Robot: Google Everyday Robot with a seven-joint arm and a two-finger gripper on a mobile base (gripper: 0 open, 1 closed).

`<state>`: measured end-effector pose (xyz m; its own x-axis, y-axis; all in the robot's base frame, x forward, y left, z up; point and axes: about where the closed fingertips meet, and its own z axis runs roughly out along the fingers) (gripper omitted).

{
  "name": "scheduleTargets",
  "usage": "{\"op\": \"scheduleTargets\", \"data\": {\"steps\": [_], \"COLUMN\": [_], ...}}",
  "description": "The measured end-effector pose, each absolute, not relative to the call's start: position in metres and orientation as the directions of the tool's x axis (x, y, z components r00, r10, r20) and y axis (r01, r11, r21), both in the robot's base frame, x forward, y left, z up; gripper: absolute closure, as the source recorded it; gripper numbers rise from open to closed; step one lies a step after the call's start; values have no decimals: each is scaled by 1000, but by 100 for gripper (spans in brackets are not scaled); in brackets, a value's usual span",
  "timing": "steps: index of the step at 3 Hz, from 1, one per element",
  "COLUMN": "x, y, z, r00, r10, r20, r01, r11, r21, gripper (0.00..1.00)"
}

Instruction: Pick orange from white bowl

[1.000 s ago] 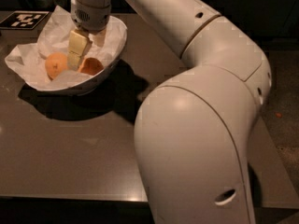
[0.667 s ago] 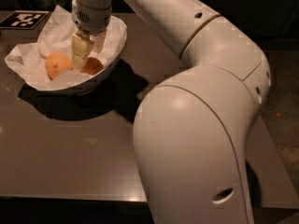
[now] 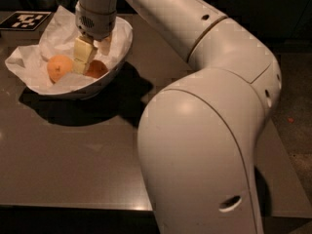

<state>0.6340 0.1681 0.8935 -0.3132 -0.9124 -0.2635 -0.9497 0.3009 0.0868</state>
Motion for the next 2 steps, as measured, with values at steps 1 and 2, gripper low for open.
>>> {"op": "scheduleTargets", "data": {"steps": [1,2], "x": [633,631], "y": [172,178], "z": [891,885], "r00": [-303,-293], "r10": [-919,-925], "r20": [-254,-244], "r01": [-953,-956], "r11": [290,276], "r21": [89,100], "gripper": [23,22]}}
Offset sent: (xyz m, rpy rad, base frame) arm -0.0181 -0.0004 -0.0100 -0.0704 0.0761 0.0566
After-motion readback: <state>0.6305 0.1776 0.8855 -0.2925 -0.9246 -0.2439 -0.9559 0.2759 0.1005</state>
